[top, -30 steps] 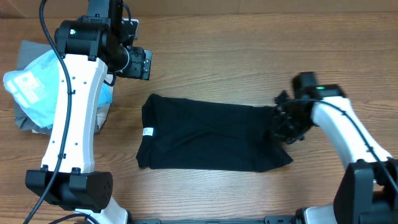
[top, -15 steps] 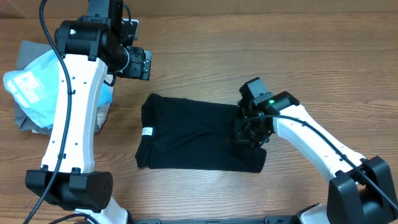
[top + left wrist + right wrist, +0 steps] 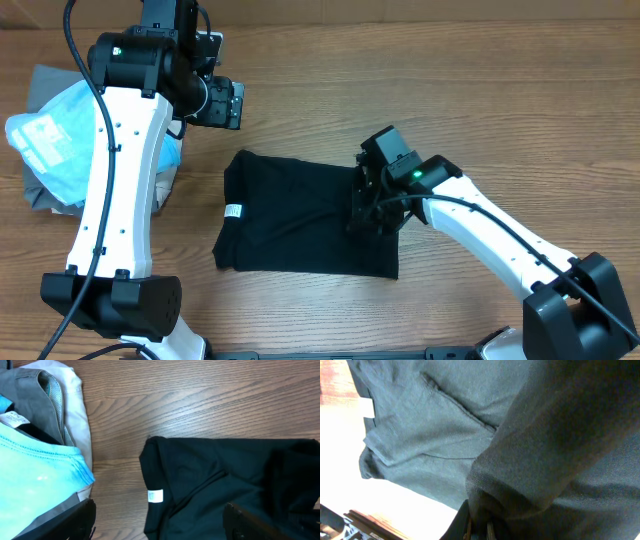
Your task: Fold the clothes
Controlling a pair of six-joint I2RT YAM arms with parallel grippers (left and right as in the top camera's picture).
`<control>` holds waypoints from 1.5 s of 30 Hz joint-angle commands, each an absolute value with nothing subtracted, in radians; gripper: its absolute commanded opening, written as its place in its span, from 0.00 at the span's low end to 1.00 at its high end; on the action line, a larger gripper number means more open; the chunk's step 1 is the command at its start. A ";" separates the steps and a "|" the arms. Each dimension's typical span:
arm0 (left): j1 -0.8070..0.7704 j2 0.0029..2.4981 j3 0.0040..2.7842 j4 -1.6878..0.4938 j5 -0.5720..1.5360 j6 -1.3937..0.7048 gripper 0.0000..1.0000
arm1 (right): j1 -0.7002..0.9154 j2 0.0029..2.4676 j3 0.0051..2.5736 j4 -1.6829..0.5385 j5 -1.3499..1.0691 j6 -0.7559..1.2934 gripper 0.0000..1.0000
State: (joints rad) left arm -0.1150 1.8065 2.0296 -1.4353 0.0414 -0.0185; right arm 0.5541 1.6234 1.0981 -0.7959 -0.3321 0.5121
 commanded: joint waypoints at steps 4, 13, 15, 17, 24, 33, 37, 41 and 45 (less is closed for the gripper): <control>-0.112 1.811 2.033 -1.437 0.046 0.000 0.84 | 0.580 1.605 1.118 -0.842 -0.186 0.525 0.04; -0.112 1.811 2.033 -1.436 0.046 0.000 0.84 | 0.621 1.605 1.118 -0.743 -0.328 0.524 0.20; -0.112 1.811 2.033 -1.437 0.046 0.000 0.84 | 0.634 1.605 1.118 -0.705 -0.358 0.523 0.23; -0.112 1.811 2.033 -1.440 0.046 0.000 0.84 | 0.636 1.605 1.118 -0.693 -0.358 0.520 0.24; -0.112 1.811 2.033 -1.439 0.046 0.000 0.84 | 0.635 1.605 1.118 -0.697 -0.412 0.471 0.28; -0.112 1.811 2.033 -1.446 0.046 0.001 0.84 | 0.520 1.594 1.120 -0.773 -0.327 0.459 0.27; -0.112 1.811 2.033 -1.443 0.046 0.001 0.84 | 0.447 1.589 1.120 -0.764 -0.335 0.460 0.09; -0.112 1.811 2.033 -1.443 0.046 0.001 0.84 | 0.402 1.594 1.119 -0.744 -0.333 0.461 0.05; -0.112 1.811 2.033 -1.436 0.046 0.000 0.84 | 0.416 1.643 1.118 -0.652 -0.314 0.503 0.05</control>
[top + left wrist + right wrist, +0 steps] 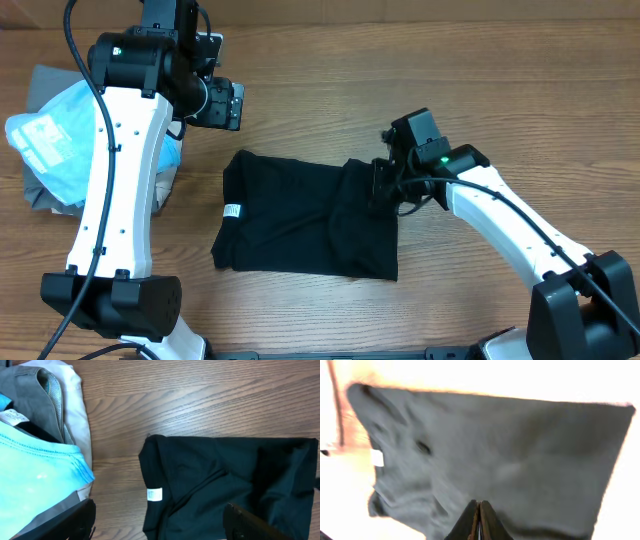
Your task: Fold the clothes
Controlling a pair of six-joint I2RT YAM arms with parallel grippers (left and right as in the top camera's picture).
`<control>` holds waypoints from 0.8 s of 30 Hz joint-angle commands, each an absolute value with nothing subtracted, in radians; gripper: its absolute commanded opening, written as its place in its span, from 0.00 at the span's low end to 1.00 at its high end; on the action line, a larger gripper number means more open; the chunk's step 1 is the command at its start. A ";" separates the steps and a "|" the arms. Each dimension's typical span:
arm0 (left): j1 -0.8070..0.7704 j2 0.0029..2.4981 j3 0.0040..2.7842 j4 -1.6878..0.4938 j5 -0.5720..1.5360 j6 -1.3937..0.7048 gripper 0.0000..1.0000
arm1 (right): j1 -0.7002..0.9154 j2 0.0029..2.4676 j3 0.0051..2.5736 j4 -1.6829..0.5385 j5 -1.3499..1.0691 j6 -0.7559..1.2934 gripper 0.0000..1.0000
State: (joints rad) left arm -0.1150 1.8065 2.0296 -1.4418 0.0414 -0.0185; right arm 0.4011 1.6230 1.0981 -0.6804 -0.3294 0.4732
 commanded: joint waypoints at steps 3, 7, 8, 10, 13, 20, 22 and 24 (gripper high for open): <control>-0.112 1.811 2.033 -1.437 0.046 0.000 0.84 | 0.450 1.723 1.118 -0.585 -0.311 0.555 0.05; -0.112 1.811 2.033 -1.441 0.057 0.000 0.83 | 0.500 1.848 1.118 -0.485 -0.388 0.603 0.04; -0.112 1.811 2.033 -1.443 0.059 0.000 0.83 | 0.515 1.871 1.118 -0.462 -0.429 0.603 0.04; -0.112 1.811 2.033 -1.448 0.060 0.000 0.83 | 0.547 1.901 1.119 -0.435 -0.480 0.595 0.04; -0.112 1.811 2.033 -1.453 0.062 0.000 0.82 | 0.569 1.880 1.124 -0.439 -0.479 0.541 0.04; -0.112 1.811 2.033 -1.454 0.061 0.000 0.83 | 0.495 1.671 1.201 -0.712 -0.344 0.437 0.06; -0.112 1.811 2.033 -1.452 0.061 0.000 0.83 | 0.460 1.615 1.211 -0.805 -0.343 0.400 0.07; -0.112 1.811 2.033 -1.450 0.061 0.000 0.83 | 0.439 1.572 1.211 -0.898 -0.345 0.370 0.07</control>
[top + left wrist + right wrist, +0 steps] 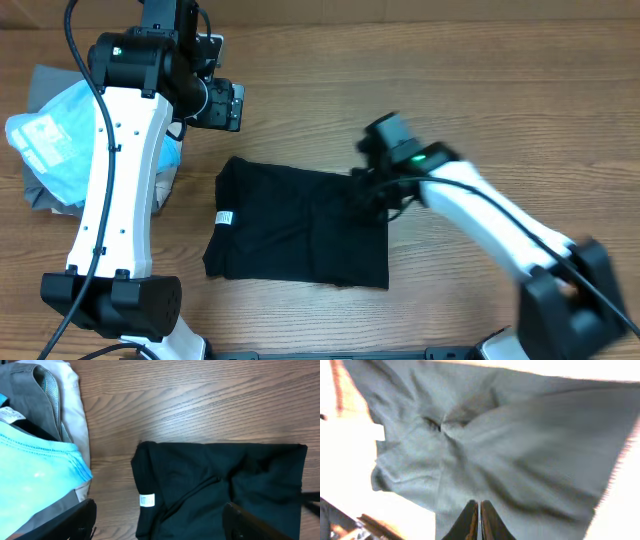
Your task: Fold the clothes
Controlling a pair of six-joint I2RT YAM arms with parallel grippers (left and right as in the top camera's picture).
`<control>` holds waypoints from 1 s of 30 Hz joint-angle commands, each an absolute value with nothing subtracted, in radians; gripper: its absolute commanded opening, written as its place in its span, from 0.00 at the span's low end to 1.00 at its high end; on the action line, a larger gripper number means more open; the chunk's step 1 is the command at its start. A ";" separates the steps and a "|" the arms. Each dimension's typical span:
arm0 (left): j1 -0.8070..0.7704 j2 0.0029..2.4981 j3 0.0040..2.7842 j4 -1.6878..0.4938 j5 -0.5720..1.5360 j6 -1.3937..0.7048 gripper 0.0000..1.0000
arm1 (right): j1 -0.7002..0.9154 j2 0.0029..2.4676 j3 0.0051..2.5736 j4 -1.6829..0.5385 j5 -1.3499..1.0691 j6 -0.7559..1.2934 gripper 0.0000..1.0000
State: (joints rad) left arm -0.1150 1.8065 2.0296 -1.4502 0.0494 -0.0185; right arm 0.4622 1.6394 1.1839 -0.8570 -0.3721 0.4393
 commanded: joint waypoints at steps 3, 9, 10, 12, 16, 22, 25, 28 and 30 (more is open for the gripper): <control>-0.112 1.811 2.033 -1.447 0.061 0.000 0.83 | 0.452 1.561 1.208 -1.007 -0.361 0.320 0.07; -0.112 1.811 2.033 -1.443 0.061 0.000 0.84 | 0.589 1.572 1.095 -0.995 -0.371 0.330 0.11; -0.112 1.811 2.033 -1.443 0.061 0.000 0.84 | 0.616 1.577 1.071 -0.978 -0.371 0.334 0.12; -0.112 1.811 2.033 -1.443 0.061 0.000 0.84 | 0.661 1.589 1.027 -0.945 -0.367 0.332 0.15; -0.112 1.811 2.033 -1.443 0.062 0.000 0.84 | 0.701 1.635 0.990 -0.915 -0.406 0.282 0.15; -0.112 1.811 2.033 -1.454 0.072 0.000 0.83 | 0.704 1.700 0.966 -0.931 -0.401 0.201 0.15; -0.112 1.811 2.033 -1.466 0.072 0.000 0.83 | 0.704 1.743 0.949 -0.905 -0.338 0.194 0.16; -0.112 1.811 2.033 -1.465 0.072 0.000 0.83 | 0.704 1.803 0.939 -0.863 -0.323 0.184 0.12; -0.112 1.811 2.033 -1.465 0.072 0.000 0.83 | 0.704 1.813 0.941 -0.862 -0.322 0.178 0.07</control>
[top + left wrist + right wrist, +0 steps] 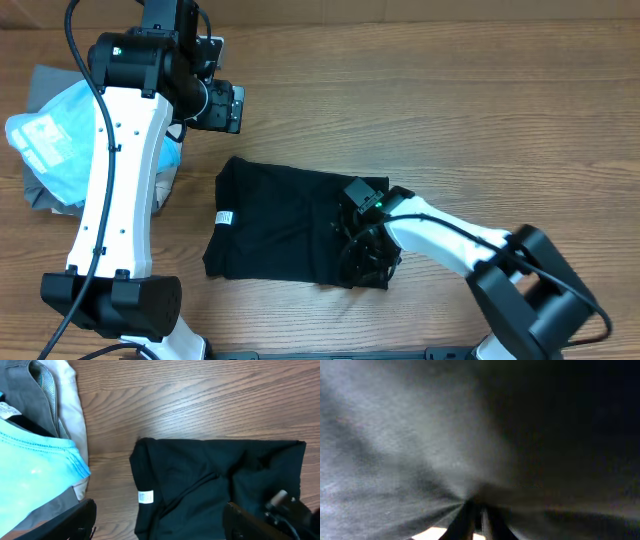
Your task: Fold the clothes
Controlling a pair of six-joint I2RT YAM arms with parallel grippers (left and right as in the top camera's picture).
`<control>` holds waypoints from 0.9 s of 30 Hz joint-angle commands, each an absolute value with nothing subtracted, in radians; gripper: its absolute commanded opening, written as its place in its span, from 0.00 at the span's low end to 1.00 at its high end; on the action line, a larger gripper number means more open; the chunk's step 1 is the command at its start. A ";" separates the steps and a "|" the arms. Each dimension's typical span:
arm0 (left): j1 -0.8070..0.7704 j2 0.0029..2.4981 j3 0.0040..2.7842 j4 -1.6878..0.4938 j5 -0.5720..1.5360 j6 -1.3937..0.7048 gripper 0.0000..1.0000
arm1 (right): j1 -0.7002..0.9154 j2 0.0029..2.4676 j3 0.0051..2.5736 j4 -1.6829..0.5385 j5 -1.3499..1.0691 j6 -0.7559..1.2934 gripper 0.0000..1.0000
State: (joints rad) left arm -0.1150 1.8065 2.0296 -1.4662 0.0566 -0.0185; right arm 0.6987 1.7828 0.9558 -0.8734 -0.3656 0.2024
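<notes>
A black garment (280, 225) lies spread on the wooden table (480, 120), with a white label (227, 216) near its left edge. My right gripper (360, 262) is low on the garment's right front part. In the right wrist view the gripper (477, 520) is shut on bunched black cloth (470, 435). My left gripper (215, 103) hangs high over the back left of the table. In its wrist view it (160, 522) is open above the garment (210, 480) and the label (145, 496).
A pile of other clothes (60, 140), light blue, grey and white, sits at the table's left edge beside the left arm's column. The pile (35, 455) fills the left side of the left wrist view. Bare wood (520, 150) lies to the right of the garment.
My right gripper has gone from the garment's right back edge to its right front part and is pressed into the cloth. The garment has barely shifted. The left arm is unchanged.
My right gripper was shut on cloth at the garment's right side. Then it was at the right back corner, and later the garment lay slightly further left. Now the gripper pinches cloth near the right front corner. The left gripper stayed open and still.
</notes>
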 commanded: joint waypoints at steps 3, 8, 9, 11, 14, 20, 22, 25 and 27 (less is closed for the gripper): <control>-0.112 1.811 2.033 -1.465 0.072 0.000 0.84 | 0.704 1.784 0.979 -0.890 -0.323 0.175 0.06; -0.112 1.811 2.033 -1.466 0.072 0.000 0.84 | 0.702 1.660 1.105 -0.929 -0.321 0.179 0.06; -0.112 1.811 2.033 -1.466 0.072 0.000 0.84 | 0.699 1.639 1.128 -0.921 -0.312 0.200 0.06; -0.112 1.811 2.033 -1.466 0.072 0.000 0.84 | 0.691 1.611 1.164 -0.879 -0.261 0.299 0.08; -0.112 1.811 2.033 -1.466 0.072 0.000 0.84 | 0.690 1.609 1.168 -0.763 -0.218 0.398 0.13; -0.112 1.811 2.033 -1.467 0.072 0.000 0.85 | 0.690 1.700 1.158 -0.612 -0.130 0.514 0.13; -0.112 1.811 2.033 -1.468 0.072 0.001 0.85 | 0.690 1.753 1.158 -0.595 -0.059 0.558 0.13; -0.112 1.811 2.033 -1.469 0.072 0.001 0.85 | 0.679 1.811 1.158 -0.562 -0.044 0.577 0.13; -0.112 1.811 2.033 -1.469 0.072 0.001 0.85 | 0.664 1.839 1.158 -0.524 -0.038 0.579 0.13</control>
State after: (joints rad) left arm -0.1150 1.8069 2.0296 -1.4677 0.0601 -0.0185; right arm 0.6857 1.8122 1.1614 -0.5541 -0.0986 0.5293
